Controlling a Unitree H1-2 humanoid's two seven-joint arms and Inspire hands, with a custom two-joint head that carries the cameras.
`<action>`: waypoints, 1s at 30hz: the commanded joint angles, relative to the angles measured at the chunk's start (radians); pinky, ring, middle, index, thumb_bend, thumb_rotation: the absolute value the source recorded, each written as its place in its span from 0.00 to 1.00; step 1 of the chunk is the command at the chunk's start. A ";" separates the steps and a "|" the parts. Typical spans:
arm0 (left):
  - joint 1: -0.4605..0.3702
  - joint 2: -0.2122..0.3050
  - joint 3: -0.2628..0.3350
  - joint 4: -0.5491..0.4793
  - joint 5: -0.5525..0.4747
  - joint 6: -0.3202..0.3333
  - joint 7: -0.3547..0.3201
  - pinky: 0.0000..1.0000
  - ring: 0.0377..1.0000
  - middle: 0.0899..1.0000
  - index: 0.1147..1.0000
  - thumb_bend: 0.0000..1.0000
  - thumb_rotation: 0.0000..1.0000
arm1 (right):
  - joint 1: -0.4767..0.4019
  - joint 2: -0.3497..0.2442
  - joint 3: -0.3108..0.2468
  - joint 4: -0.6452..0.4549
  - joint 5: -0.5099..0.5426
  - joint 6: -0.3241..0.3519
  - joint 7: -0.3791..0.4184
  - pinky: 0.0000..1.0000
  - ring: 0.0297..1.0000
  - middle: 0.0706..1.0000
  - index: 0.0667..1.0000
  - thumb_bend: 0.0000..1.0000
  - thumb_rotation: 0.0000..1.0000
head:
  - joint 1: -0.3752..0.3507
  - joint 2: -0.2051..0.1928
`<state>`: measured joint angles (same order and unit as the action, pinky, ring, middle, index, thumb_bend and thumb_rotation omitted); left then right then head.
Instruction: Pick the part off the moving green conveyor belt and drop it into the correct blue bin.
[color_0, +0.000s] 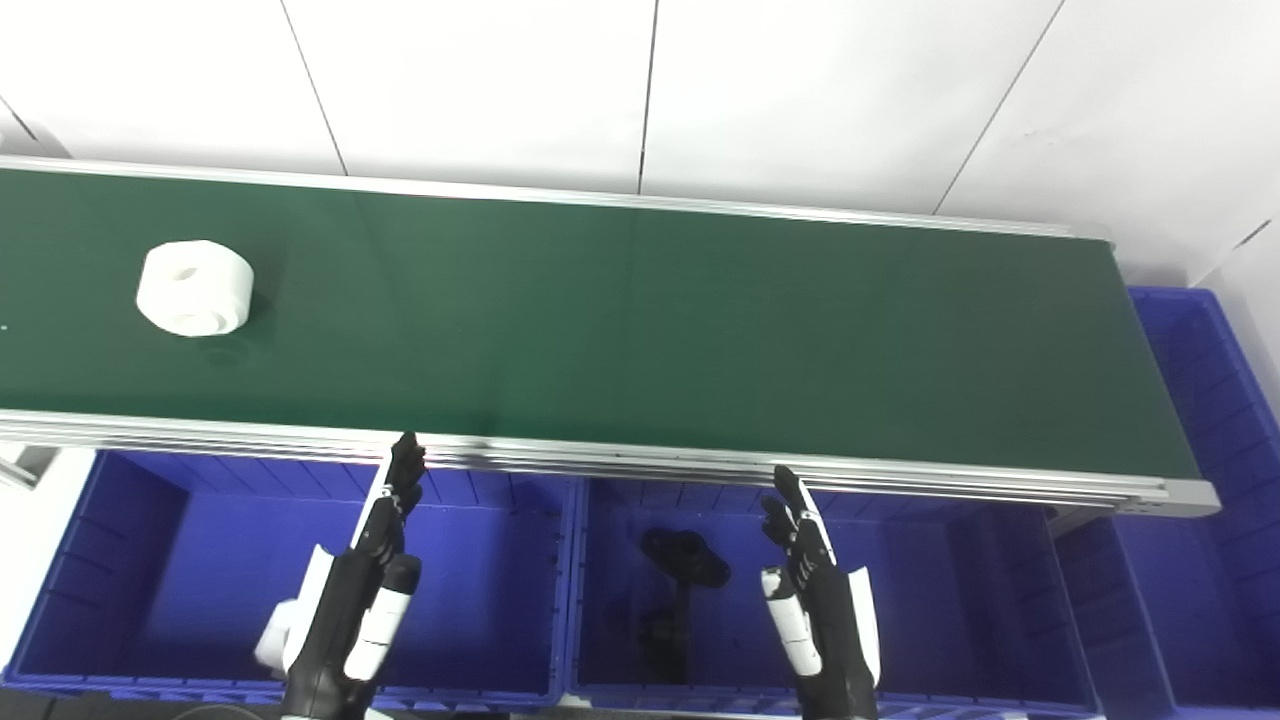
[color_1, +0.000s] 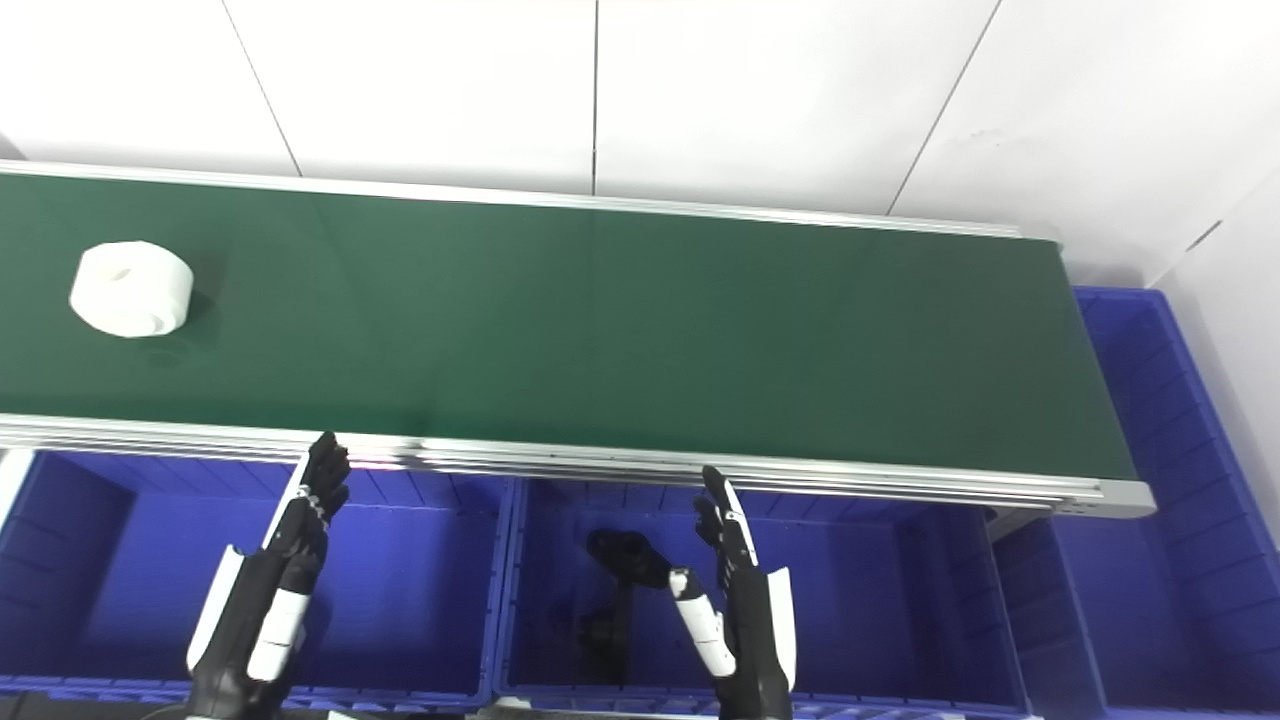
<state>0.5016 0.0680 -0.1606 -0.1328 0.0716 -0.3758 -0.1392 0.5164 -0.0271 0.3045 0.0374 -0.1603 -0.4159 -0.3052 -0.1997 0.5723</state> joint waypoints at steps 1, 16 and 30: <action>-0.009 -0.016 -0.013 0.008 0.016 -0.049 0.014 1.00 1.00 1.00 1.00 0.55 0.98 | -0.008 -0.023 0.005 0.001 0.018 -0.054 0.004 0.92 0.94 0.98 0.97 0.81 0.95 | 0.052 -0.026; -0.061 -0.043 -0.089 0.123 0.094 -0.094 0.134 0.84 0.94 0.98 0.92 0.50 1.00 | -0.056 -0.106 0.007 0.110 0.056 -0.054 -0.011 0.95 0.96 1.00 1.00 0.82 1.00 | 0.219 -0.124; -0.084 -0.044 -0.126 0.129 0.115 -0.094 0.183 0.75 0.86 0.91 0.86 0.54 0.96 | -0.062 -0.115 -0.008 0.099 0.069 -0.054 0.014 1.00 0.99 1.00 1.00 0.84 1.00 | 0.293 -0.087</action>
<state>0.4277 0.0243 -0.2834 0.0187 0.1877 -0.4277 0.0339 0.4530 -0.1402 0.3027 0.1662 -0.0912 -0.4166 -0.2920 0.0859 0.4801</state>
